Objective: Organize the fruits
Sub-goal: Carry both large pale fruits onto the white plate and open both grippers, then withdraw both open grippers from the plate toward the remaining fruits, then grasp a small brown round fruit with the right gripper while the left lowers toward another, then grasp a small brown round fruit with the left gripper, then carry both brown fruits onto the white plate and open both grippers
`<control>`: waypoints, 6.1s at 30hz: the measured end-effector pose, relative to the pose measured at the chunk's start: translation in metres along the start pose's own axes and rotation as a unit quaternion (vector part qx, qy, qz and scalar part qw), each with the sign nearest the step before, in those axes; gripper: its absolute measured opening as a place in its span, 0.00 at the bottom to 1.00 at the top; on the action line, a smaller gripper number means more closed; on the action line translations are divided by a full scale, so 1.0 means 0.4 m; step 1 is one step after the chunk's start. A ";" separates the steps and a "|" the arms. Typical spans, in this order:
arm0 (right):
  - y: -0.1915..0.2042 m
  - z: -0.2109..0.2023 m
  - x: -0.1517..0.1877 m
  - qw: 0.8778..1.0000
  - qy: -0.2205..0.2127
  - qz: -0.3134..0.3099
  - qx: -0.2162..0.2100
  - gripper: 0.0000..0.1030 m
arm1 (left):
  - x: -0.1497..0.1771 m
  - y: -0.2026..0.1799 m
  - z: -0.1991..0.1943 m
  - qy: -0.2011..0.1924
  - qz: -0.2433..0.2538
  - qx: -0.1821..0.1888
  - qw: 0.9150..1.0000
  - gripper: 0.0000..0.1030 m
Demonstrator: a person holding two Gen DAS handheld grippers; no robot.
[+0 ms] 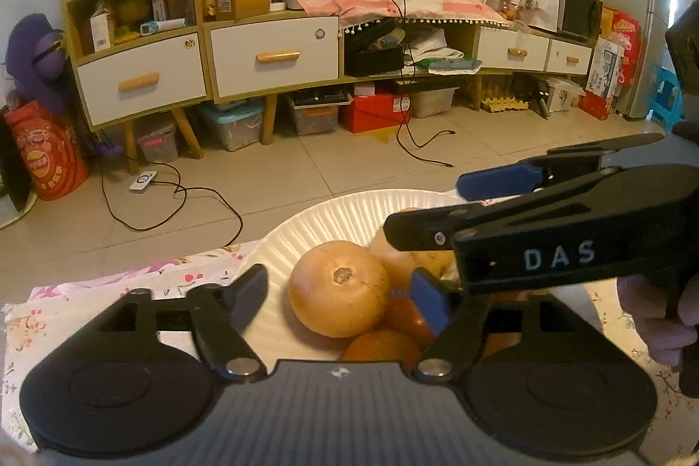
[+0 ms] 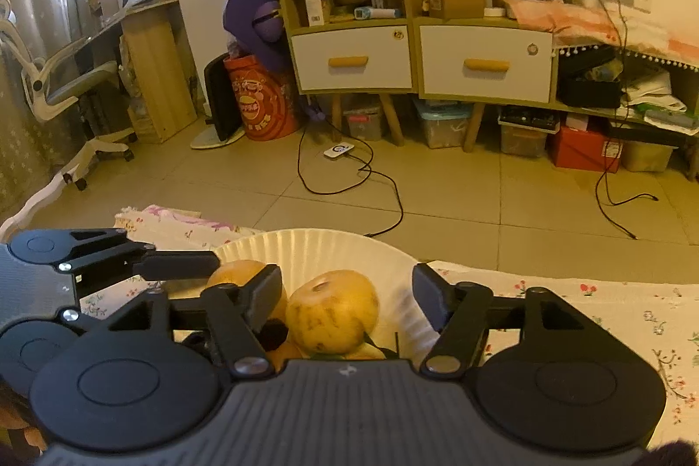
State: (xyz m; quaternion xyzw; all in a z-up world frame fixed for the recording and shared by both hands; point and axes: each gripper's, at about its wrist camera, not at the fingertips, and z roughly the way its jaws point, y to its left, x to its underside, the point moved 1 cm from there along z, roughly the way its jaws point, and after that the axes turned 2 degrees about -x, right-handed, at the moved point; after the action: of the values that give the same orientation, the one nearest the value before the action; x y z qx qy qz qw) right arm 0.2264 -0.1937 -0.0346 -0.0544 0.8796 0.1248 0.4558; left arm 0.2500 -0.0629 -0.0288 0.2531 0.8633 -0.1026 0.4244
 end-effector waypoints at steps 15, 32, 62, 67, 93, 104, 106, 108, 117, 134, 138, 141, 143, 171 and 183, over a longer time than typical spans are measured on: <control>0.015 -0.115 0.013 0.999 -0.002 0.003 0.033 0.88 | 0.013 -0.032 -0.117 -0.003 -0.001 -0.017 1.000 0.84; 0.067 -0.245 0.071 0.999 0.002 0.002 0.043 0.96 | 0.078 -0.089 -0.262 0.008 -0.003 -0.022 1.000 0.85; 0.190 -0.349 0.292 0.993 0.078 -0.074 0.038 1.00 | 0.313 -0.083 -0.414 0.074 -0.024 -0.055 0.995 0.85; 0.225 -0.345 0.334 0.989 0.079 -0.119 0.025 1.00 | 0.334 -0.066 -0.409 0.076 -0.028 -0.064 0.995 0.85; 0.284 -0.254 0.375 0.984 0.109 -0.133 -0.044 0.58 | 0.356 -0.016 -0.314 0.117 -0.080 -0.078 0.987 0.85; 0.294 -0.249 0.365 0.983 0.105 -0.139 -0.054 0.25 | 0.352 -0.030 -0.296 0.116 -0.067 -0.078 0.988 0.85; 0.291 -0.249 0.362 0.984 0.104 -0.137 -0.053 0.22 | 0.350 -0.033 -0.293 0.114 -0.067 -0.078 0.988 0.85; 0.287 -0.250 0.361 0.984 0.104 -0.137 -0.049 0.22 | 0.346 -0.036 -0.287 0.112 -0.067 -0.078 0.988 0.85; 0.255 -0.256 0.355 0.986 0.102 -0.131 -0.030 0.22 | 0.319 -0.061 -0.252 0.087 -0.071 -0.063 0.992 0.77; 0.199 -0.244 0.337 0.988 0.105 -0.111 0.000 0.22 | 0.261 -0.109 -0.183 0.048 -0.080 -0.028 0.995 0.39; 0.190 -0.244 0.336 0.989 0.105 -0.108 0.003 0.22 | 0.253 -0.110 -0.177 0.047 -0.088 -0.032 0.995 0.29; 0.186 -0.245 0.335 0.989 0.105 -0.106 0.005 0.22 | 0.251 -0.106 -0.176 0.046 -0.094 -0.033 0.994 0.18; 0.185 -0.246 0.334 0.989 0.105 -0.106 0.006 0.22 | 0.251 -0.106 -0.176 0.047 -0.095 -0.032 0.994 0.12; 0.166 -0.260 0.291 0.993 0.080 -0.088 0.017 0.22 | 0.228 -0.092 -0.220 0.056 -0.119 -0.022 0.991 0.07; 0.112 -0.262 0.217 0.997 0.041 -0.054 0.040 0.22 | 0.185 -0.088 -0.249 0.028 -0.131 -0.024 0.991 0.07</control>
State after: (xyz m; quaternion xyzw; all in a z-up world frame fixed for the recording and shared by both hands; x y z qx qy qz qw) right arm 0.0844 -0.1770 -0.0398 -0.0886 0.8977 0.0629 0.4269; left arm 0.1258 -0.0279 -0.0267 0.1298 0.9030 -0.1291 0.3887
